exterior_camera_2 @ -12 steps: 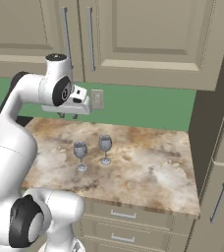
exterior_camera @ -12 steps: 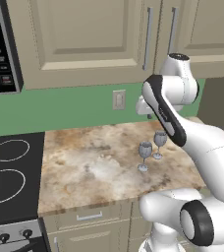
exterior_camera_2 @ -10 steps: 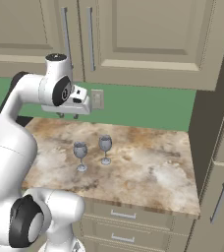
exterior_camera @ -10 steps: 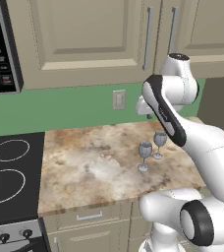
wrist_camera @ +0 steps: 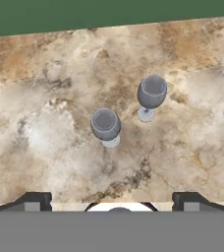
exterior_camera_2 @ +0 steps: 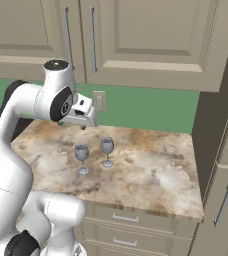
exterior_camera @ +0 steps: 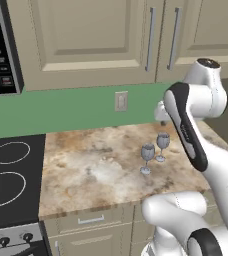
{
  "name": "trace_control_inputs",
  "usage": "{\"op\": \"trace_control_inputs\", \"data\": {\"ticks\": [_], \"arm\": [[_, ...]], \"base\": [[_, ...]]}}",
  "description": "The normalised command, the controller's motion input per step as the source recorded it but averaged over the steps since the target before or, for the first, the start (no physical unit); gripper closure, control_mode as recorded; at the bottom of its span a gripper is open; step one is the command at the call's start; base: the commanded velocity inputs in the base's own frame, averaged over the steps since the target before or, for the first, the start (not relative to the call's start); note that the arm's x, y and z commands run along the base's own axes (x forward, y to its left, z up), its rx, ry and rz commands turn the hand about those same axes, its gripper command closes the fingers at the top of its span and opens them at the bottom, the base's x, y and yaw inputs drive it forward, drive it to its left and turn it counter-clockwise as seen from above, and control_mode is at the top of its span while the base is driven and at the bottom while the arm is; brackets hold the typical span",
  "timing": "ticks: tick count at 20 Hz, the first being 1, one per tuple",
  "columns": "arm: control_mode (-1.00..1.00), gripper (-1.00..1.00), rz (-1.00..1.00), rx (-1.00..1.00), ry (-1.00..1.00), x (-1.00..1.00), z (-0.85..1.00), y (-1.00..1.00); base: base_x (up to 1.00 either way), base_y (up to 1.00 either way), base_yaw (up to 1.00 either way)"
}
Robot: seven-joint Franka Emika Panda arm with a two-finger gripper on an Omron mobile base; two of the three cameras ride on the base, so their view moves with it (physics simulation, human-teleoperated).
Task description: Retrieve the wine glasses from the counter and place one next to each plate.
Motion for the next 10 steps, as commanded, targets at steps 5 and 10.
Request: {"op": "trace_control_inputs", "data": {"ticks": [5, 10], "arm": [[-1.0, -1.0, -0.48, 0.25, -0.05, -0.6, 0.02, -0.36], [-1.0, -1.0, -0.44, 0.45, -0.01, -0.26, 0.0, -0.22]], "base": [[0.0, 0.0, 0.0], [0.0, 0.0, 0.0]]}}
